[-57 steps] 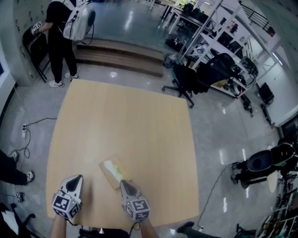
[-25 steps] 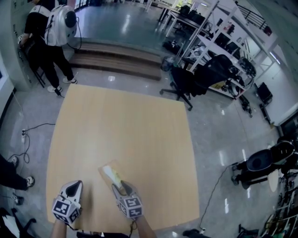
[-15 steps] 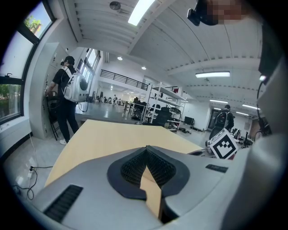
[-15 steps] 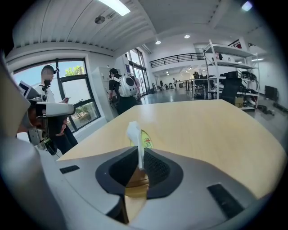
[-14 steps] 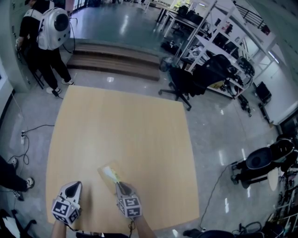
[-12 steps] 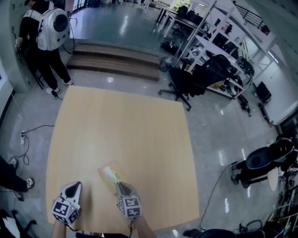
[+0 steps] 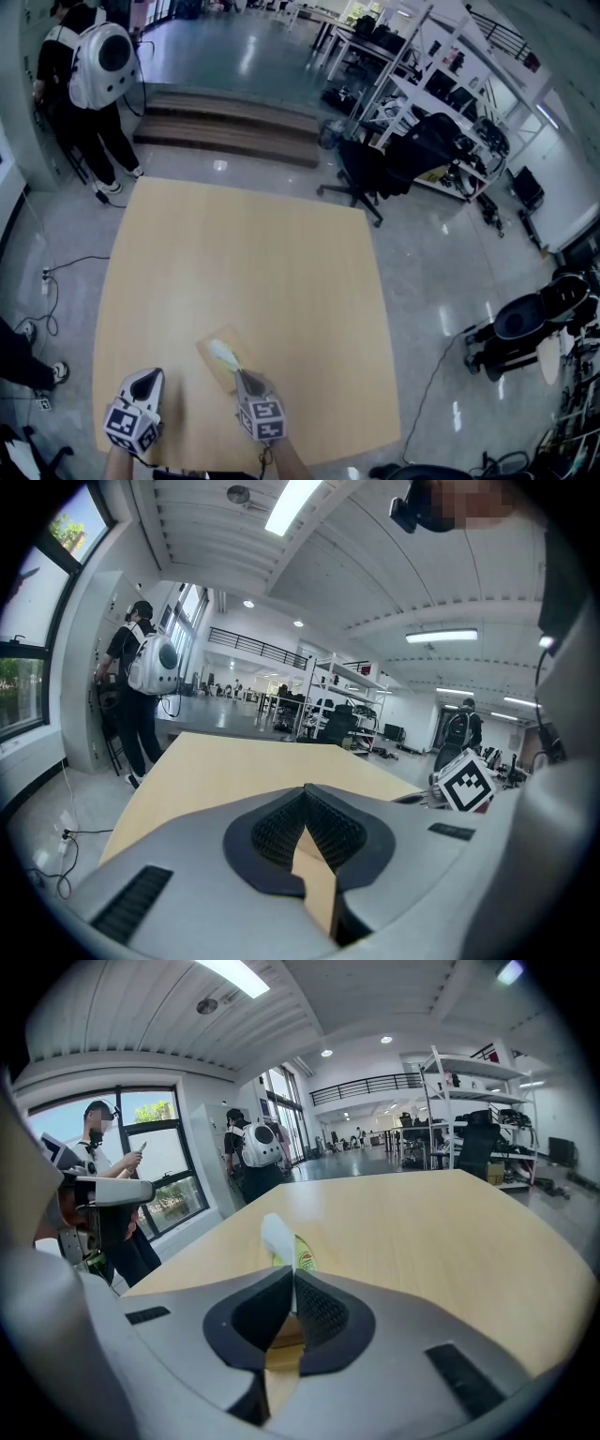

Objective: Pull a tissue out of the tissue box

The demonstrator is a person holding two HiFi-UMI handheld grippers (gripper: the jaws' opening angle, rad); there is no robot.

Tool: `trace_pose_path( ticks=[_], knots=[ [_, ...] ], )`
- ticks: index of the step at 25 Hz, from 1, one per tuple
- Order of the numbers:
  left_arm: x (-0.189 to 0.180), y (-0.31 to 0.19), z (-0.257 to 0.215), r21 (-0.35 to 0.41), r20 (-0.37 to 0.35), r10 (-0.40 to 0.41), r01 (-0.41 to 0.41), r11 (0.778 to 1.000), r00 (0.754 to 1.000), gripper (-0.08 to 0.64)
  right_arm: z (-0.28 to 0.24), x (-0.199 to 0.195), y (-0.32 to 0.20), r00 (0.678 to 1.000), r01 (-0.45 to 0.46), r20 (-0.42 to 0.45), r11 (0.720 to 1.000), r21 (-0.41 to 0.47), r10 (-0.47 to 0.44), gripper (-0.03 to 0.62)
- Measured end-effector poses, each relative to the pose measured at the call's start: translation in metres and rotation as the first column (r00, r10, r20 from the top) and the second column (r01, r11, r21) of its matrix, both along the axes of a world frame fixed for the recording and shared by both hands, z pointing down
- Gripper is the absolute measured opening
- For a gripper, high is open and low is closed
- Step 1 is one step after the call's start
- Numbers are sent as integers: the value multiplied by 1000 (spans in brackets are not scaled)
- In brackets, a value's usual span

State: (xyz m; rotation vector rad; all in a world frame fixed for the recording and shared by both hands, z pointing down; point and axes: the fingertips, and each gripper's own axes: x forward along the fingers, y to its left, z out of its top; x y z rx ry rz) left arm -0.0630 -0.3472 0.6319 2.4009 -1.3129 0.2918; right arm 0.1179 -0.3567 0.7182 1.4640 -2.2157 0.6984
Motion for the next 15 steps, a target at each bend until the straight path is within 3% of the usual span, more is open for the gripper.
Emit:
trace_pose_path(
  ticks=[15],
  knots=[
    [0,1,-10,24,-1,2,-2,1000,1000,8,-26,2,1,1000,-24,16,998,63,23,12]
  ],
)
